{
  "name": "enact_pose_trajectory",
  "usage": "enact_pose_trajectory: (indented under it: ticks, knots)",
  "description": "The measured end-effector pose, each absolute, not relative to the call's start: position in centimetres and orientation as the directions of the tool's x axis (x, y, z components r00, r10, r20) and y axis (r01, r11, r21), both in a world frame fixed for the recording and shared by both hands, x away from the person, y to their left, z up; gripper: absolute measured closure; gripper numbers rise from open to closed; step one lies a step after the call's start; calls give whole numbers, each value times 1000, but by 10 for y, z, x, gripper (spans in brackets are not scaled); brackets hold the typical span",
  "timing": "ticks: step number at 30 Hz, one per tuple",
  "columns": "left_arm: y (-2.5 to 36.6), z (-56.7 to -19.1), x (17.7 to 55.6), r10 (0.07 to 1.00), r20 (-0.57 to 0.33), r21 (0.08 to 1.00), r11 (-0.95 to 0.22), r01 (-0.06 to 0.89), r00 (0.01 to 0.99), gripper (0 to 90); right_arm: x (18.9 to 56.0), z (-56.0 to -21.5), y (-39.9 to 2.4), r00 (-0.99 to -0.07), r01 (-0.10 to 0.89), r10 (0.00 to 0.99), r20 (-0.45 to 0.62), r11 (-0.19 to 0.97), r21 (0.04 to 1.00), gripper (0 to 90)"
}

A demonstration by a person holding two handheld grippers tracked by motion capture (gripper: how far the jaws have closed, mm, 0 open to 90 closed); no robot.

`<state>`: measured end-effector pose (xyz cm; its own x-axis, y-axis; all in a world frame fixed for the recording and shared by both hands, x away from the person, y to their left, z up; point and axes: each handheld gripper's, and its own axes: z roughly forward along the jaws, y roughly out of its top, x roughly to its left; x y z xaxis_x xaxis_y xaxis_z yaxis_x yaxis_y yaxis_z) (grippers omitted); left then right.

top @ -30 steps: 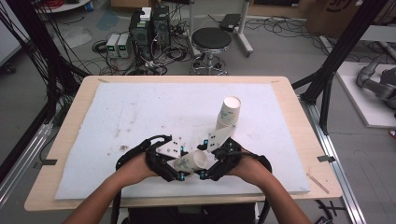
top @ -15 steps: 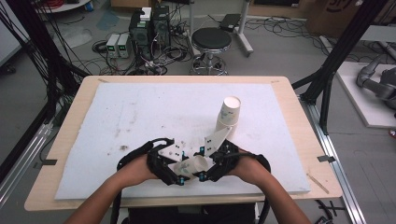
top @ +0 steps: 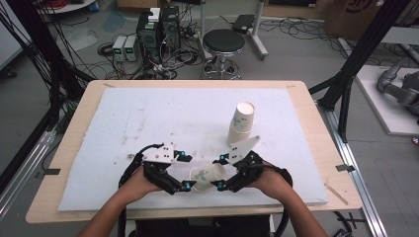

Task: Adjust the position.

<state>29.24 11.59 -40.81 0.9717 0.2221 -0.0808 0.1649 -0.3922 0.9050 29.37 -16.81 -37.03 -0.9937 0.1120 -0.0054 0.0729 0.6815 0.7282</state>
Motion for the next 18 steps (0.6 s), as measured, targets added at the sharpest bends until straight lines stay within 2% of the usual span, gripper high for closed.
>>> enact_pose_trajectory:
  ticks: [9, 18]
  knots:
    - [123, -415, 288, 223, -118, 949, -260, 176, 968, 188, 282, -380, -192, -982, 99, 186, -5, 545, 833, 367]
    - [114, -420, 288, 208, -123, 957, -233, 171, 971, 184, 280, -388, -201, -978, 116, 207, 17, 475, 872, 368]
